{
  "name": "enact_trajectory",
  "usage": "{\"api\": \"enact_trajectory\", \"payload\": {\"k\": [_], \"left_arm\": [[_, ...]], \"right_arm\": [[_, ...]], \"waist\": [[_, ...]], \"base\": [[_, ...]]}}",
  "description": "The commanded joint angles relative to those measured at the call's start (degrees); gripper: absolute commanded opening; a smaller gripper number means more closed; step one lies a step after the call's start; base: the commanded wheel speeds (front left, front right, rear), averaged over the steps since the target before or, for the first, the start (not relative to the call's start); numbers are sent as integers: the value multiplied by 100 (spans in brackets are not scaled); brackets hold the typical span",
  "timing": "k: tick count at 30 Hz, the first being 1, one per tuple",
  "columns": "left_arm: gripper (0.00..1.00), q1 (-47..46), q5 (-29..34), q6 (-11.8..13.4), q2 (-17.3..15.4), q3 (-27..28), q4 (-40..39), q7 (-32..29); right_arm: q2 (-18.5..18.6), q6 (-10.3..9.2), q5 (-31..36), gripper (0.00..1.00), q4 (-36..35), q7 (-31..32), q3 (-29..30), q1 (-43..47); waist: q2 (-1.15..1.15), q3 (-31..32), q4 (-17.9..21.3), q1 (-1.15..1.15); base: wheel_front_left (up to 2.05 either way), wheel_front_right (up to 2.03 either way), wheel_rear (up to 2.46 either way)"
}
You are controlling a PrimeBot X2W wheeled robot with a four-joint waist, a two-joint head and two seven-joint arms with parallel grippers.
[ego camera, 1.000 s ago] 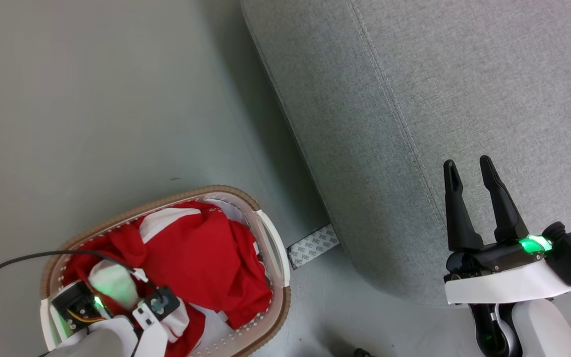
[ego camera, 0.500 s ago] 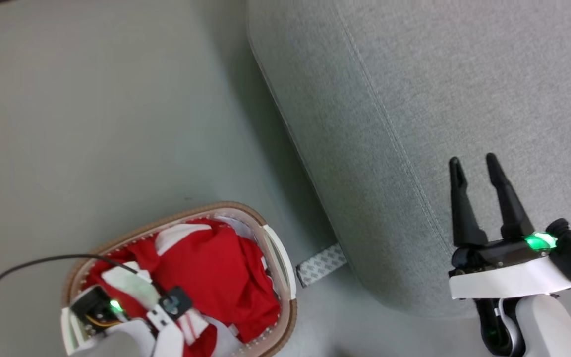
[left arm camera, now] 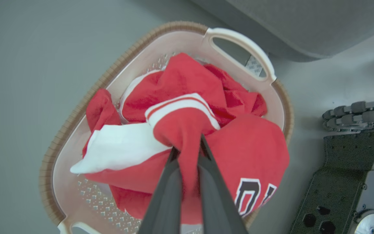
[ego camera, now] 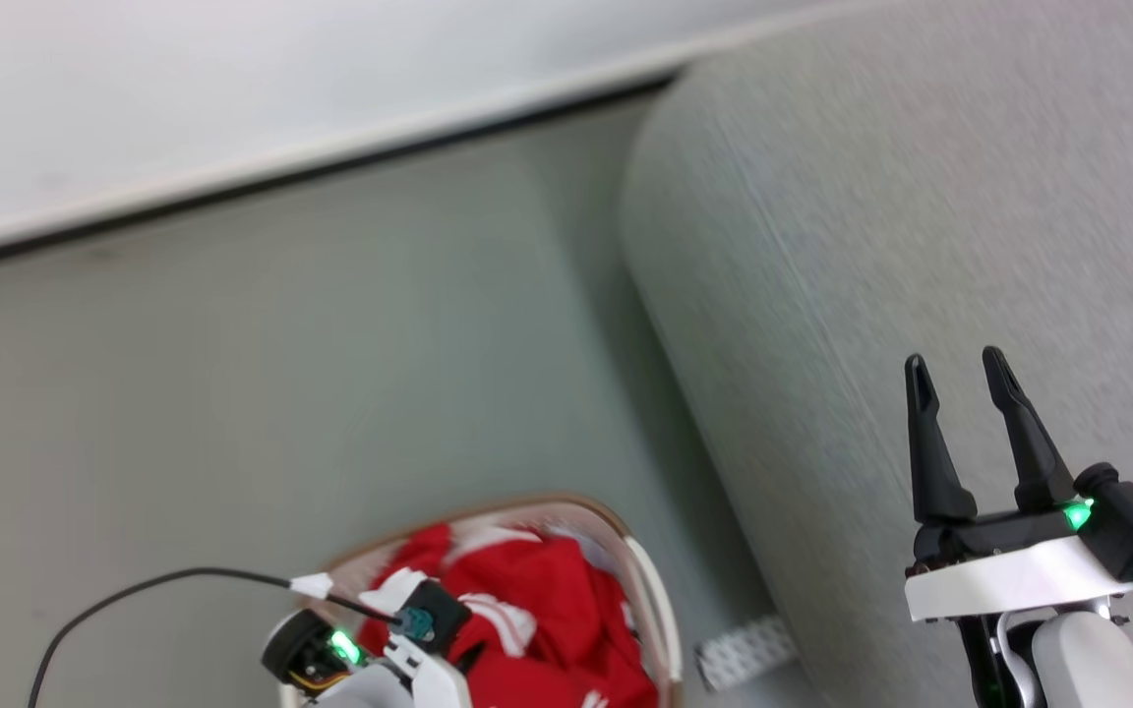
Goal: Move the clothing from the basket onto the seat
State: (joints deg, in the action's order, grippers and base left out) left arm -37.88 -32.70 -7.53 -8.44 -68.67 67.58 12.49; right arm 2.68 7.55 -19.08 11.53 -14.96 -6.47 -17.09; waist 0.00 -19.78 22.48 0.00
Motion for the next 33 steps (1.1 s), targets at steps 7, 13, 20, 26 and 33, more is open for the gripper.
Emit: {"api": "enact_trajectory", "payload": {"k": [7,13,20,26,33], "left_arm": [[0,244,-507,4,100,479,-419,265],[0,364,-436,139,-122,1144,-1472,269],[0,504,-124,345,-372,2054,-2900,271],[0,521,61,446,-519,2585,-3807,269],[0,288,222,552,-633,3038,-4630,268]], "right_arm": [[21,-12,192,100,190,-15,33,259],[21,-12,215,100,247,-15,94,420],[19,-12,204,100,266,-15,47,600],[20,-12,154,100,275,-15,-76,703],[17,-12,49,100,275,-15,-347,776]], "waist": [[0,1178,-1014,0],[0,1491,-1330,0],[0,1744,-1592,0],[0,1880,-1677,0],[0,1969,-1755,0]], "base": [[0,0,0],[0,0,0],[0,0,0],[0,0,0],[0,0,0]]}}
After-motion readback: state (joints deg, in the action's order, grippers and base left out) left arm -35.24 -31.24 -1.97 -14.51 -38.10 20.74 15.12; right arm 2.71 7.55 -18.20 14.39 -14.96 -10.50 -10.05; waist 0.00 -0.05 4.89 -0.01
